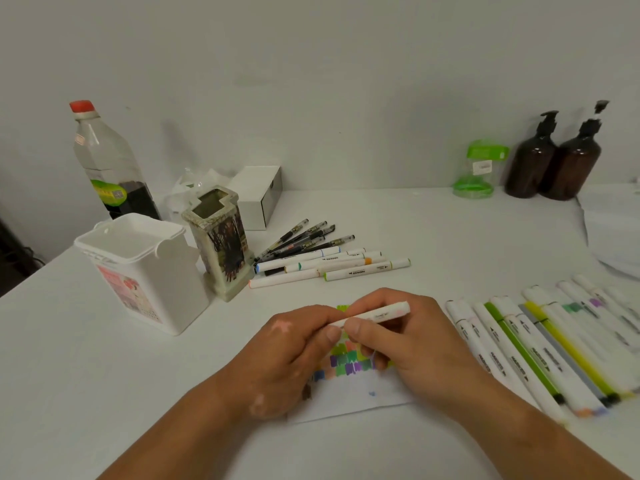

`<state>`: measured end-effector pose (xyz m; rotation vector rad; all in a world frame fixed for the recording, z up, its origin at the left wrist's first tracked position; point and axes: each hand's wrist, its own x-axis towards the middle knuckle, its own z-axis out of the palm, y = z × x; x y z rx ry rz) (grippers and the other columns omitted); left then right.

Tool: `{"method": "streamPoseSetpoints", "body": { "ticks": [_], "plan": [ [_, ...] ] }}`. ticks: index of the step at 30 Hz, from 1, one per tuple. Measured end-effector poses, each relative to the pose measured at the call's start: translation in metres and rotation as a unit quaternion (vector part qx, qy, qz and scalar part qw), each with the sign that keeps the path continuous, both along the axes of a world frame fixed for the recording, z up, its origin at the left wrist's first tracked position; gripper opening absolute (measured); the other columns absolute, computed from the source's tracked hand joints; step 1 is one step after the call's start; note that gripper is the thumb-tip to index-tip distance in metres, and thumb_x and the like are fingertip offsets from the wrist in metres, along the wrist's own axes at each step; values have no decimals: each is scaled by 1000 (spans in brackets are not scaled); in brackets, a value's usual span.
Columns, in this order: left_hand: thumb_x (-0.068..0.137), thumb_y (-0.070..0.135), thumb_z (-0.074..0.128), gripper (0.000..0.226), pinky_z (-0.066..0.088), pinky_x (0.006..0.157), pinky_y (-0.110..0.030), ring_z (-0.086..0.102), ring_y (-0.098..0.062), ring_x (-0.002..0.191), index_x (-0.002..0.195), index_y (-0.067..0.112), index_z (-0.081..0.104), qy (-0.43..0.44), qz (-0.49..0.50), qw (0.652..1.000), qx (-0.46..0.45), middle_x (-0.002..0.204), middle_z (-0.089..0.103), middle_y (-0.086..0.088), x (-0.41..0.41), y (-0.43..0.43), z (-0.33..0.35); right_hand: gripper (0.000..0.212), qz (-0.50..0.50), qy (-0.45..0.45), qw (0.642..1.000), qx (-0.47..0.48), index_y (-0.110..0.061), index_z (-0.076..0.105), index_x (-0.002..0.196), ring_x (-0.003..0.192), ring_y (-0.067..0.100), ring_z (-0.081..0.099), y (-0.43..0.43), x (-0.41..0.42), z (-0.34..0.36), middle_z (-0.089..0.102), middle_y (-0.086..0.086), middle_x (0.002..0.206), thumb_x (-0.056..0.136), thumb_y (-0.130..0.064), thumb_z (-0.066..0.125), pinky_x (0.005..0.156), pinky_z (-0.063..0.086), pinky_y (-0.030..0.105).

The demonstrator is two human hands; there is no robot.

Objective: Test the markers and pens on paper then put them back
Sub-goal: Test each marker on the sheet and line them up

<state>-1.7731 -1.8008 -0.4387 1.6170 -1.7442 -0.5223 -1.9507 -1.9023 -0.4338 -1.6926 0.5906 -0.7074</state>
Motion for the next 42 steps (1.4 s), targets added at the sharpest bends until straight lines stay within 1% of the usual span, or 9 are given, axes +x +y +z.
{"method": "streamPoseSetpoints", "body": {
  "ticks": [3, 8, 17, 21, 24, 31, 33, 35, 42],
  "plan": [
    [104, 41, 37, 31, 42, 69, -10, 60, -7, 86, 110, 28, 64, -26, 8, 1000, -12, 90, 64, 17, -3, 0, 2, 10, 7, -17, 1000, -4, -28, 76, 85, 58, 12, 63, 4, 5, 1, 69, 3, 66, 78, -36, 77, 54, 51, 24],
    [102, 46, 36, 34, 45, 62, -21, 59, -15, 77, 105, 25, 62, -63, 9, 998, -19, 81, 62, 9, -2, 0, 5, 11, 20, -34, 999, 15, -25, 75, 82, 57, 15, 62, 7, 5, 5, 68, 4, 65, 76, -33, 79, 54, 51, 24],
    [102, 45, 41, 23, 44, 62, -11, 62, -8, 76, 113, 39, 61, -45, -4, 999, -17, 83, 65, 20, -1, -1, 1, 10, 31, -19, 999, -4, -30, 72, 80, 57, 17, 64, 7, -1, 7, 69, 0, 65, 79, -35, 80, 57, 52, 26],
    [92, 63, 44, 36, 50, 62, -17, 63, -7, 78, 118, 41, 55, -35, 22, 999, 29, 86, 68, 12, 7, -2, -4, 7, -41, -30, 999, -2, -25, 69, 74, 51, 14, 57, 3, 1, 4, 61, 0, 56, 74, -31, 73, 50, 50, 29],
    [83, 67, 55, 36, 51, 65, -19, 57, 0, 82, 109, 43, 63, -78, 62, 993, 63, 91, 62, 19, 23, -2, -8, 8, -83, -35, 995, 46, -24, 63, 66, 48, 17, 49, -2, -1, 3, 54, 0, 52, 73, -25, 64, 47, 46, 30],
    [74, 65, 71, 33, 38, 60, -10, 49, 4, 82, 101, 46, 67, -137, 95, 982, 83, 85, 53, 23, 34, -3, -13, 19, 17, -3, 994, 104, -16, 75, 77, 54, 19, 60, 12, 2, 2, 65, 8, 60, 75, -22, 56, 47, 50, 28],
    [76, 62, 72, 30, 35, 59, -12, 49, 5, 80, 100, 46, 66, -144, 102, 982, 74, 83, 52, 22, 35, -4, -14, 9, 25, 39, 997, 65, -21, 74, 75, 52, 16, 62, 18, 4, 1, 67, 6, 59, 80, -19, 67, 49, 51, 26],
    [76, 64, 72, 32, 34, 58, -12, 48, 7, 83, 102, 46, 65, -147, 104, 981, 77, 86, 52, 24, 36, -4, -15, 17, 17, 90, 996, 3, -28, 71, 74, 49, 13, 62, 23, 6, -3, 68, 3, 58, 85, -16, 74, 49, 50, 22],
    [76, 66, 70, 38, 38, 63, -11, 52, 2, 85, 108, 48, 62, -150, 90, 979, 103, 94, 51, 27, 41, -3, -15, 10, 22, 150, 987, -57, -31, 72, 79, 50, 8, 62, 28, 11, -9, 71, 1, 64, 86, -25, 74, 50, 51, 22]
  ]
}}
